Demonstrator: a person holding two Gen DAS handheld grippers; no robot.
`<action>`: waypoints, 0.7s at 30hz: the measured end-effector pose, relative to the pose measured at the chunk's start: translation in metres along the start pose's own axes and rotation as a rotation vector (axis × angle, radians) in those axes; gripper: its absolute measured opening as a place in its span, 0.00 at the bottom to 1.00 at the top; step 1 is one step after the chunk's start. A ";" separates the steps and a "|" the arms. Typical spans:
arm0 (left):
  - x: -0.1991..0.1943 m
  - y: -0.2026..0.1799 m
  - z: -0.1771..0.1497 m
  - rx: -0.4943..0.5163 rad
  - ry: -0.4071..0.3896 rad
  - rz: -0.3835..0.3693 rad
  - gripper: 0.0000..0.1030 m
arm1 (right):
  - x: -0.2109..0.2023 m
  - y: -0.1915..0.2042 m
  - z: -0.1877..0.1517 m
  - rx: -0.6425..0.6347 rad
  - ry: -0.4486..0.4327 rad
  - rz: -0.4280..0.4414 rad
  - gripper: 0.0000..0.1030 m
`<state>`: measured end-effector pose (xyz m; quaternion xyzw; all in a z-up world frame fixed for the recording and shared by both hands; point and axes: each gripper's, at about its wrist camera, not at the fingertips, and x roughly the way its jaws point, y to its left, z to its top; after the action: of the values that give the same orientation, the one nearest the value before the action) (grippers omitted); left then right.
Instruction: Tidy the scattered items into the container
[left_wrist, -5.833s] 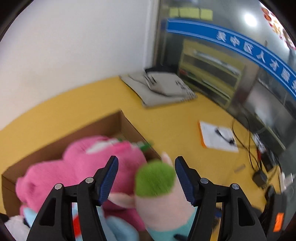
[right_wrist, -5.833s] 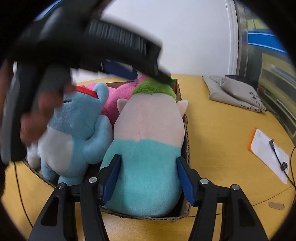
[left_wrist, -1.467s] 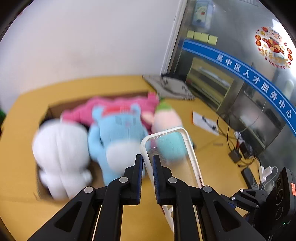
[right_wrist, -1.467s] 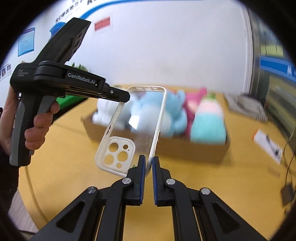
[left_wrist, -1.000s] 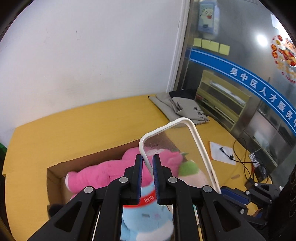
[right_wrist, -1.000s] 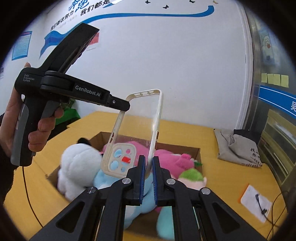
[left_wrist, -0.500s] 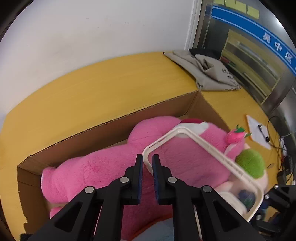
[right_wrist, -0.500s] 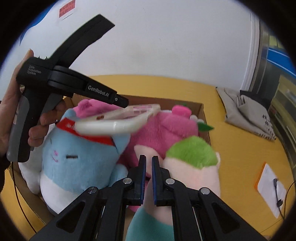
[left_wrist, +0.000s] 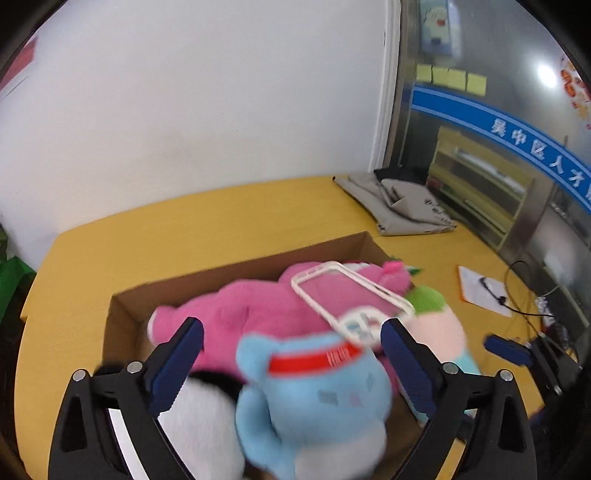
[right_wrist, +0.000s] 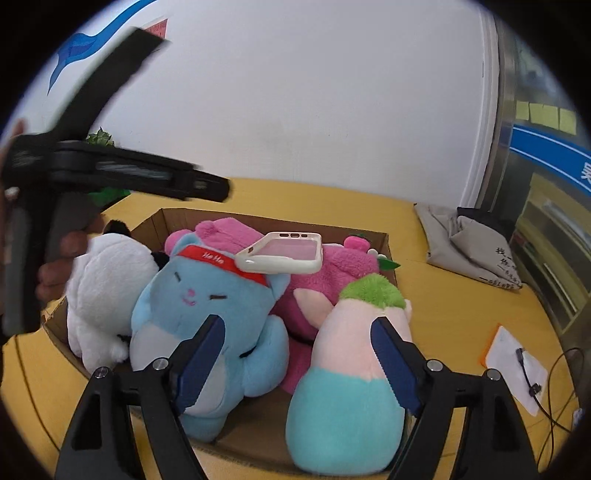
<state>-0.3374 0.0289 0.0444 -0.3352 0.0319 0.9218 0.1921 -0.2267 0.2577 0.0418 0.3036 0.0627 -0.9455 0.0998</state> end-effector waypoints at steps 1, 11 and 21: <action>-0.015 0.000 -0.012 -0.006 -0.015 0.019 1.00 | -0.006 0.003 -0.003 0.010 0.001 0.004 0.79; -0.119 -0.004 -0.128 -0.095 -0.077 0.156 1.00 | -0.056 0.027 -0.042 0.069 -0.012 -0.038 0.79; -0.164 -0.026 -0.157 -0.108 -0.128 0.156 1.00 | -0.105 0.044 -0.058 0.049 -0.038 -0.099 0.79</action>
<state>-0.1172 -0.0309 0.0284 -0.2822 -0.0043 0.9538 0.1032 -0.1006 0.2414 0.0545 0.2846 0.0525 -0.9561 0.0465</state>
